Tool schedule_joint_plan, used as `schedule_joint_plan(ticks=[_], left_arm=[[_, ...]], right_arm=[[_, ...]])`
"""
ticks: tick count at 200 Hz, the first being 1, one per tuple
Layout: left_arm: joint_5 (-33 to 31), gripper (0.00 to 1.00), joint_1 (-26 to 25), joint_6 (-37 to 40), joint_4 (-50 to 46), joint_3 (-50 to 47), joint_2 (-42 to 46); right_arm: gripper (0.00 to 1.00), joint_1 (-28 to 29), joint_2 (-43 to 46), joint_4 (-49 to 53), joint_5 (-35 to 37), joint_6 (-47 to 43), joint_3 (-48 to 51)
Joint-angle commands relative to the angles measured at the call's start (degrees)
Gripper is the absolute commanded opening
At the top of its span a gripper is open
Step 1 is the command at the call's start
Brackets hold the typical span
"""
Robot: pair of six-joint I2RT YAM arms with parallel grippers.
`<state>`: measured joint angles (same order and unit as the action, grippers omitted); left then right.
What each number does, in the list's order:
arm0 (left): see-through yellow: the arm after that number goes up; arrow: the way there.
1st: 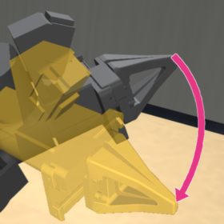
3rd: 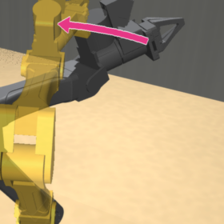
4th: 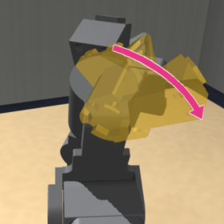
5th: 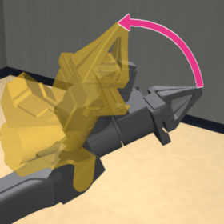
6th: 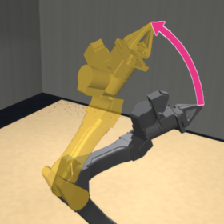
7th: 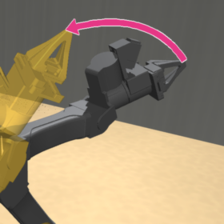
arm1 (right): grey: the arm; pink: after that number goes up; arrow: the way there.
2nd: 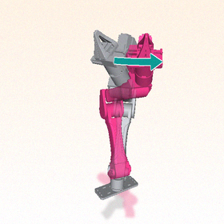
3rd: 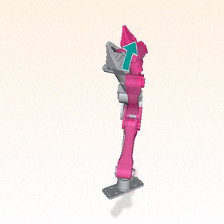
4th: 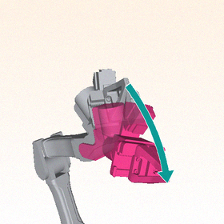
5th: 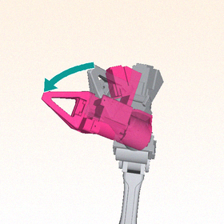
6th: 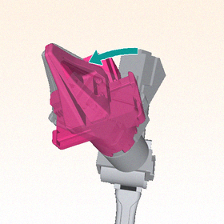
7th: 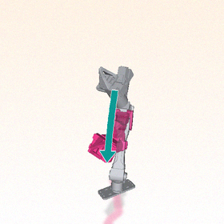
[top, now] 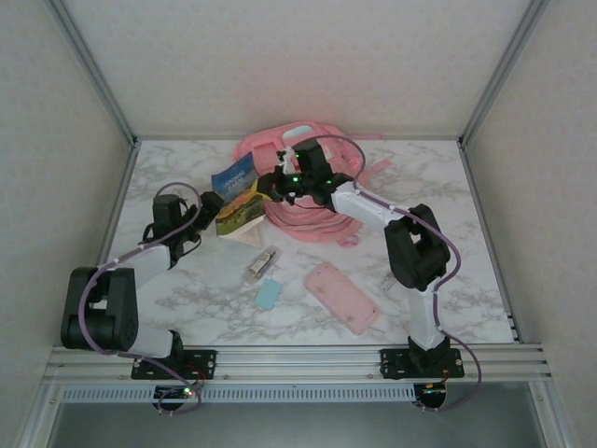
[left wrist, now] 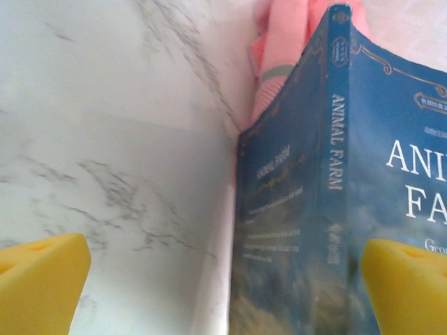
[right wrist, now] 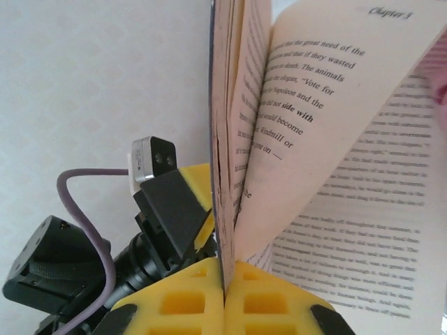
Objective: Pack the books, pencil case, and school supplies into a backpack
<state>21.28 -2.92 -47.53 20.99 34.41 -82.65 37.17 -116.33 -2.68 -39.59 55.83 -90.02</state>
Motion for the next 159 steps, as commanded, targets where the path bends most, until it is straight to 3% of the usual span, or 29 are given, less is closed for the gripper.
schedule_joint_plan(ticks=[1, 27, 43, 82, 91, 110, 115, 122, 130, 138, 159], left_arm=[[4.71, 0.97, -2.24, -3.09, 10.40, -0.32, -0.79], [6.88, 0.95, -5.14, -6.22, 16.69, 0.49, -3.53], [7.72, 0.87, -6.92, -7.94, 18.64, 1.34, -5.59], [7.19, 0.37, -8.51, -8.20, 17.96, 1.92, -5.75], [6.18, 0.00, -8.50, -7.42, 15.43, 2.42, -4.53], [3.78, 0.00, -8.52, -4.48, 9.34, 4.23, -1.23], [3.27, 0.00, -8.51, -3.64, 7.14, 5.26, -0.34], [2.30, 0.00, -8.51, -2.63, 4.50, 6.52, 0.71], [0.92, 0.00, -8.53, -1.93, 2.00, 7.85, 1.99], [-0.81, 0.00, -8.46, -1.19, -0.52, 9.34, 3.07], [-7.10, 0.00, -8.49, -0.98, -6.13, 13.16, 5.02]], right_arm=[[0.00, -1.05, 3.68, -7.49, -3.53, 2.59, 3.97], [0.00, -2.22, 4.36, -11.44, -4.12, 4.46, 7.76], [0.00, -2.62, 4.51, -13.28, -4.25, 5.36, 9.40], [0.00, -3.47, 5.04, -15.52, -3.93, 6.21, 12.00], [0.00, -3.59, 5.53, -15.60, -3.52, 6.17, 12.51], [0.00, -3.98, 7.25, -14.95, -2.04, 5.79, 13.62], [0.08, -3.95, 7.84, -14.06, -1.35, 5.34, 13.79], [0.30, -4.03, 8.83, -12.38, -0.23, 4.51, 13.95], [0.68, -3.98, 10.28, -9.89, 1.39, 3.50, 14.28], [0.97, -4.03, 11.90, -7.08, 3.47, 2.47, 14.67], [0.99, -3.57, 16.71, -0.15, 9.16, 0.68, 16.23]])
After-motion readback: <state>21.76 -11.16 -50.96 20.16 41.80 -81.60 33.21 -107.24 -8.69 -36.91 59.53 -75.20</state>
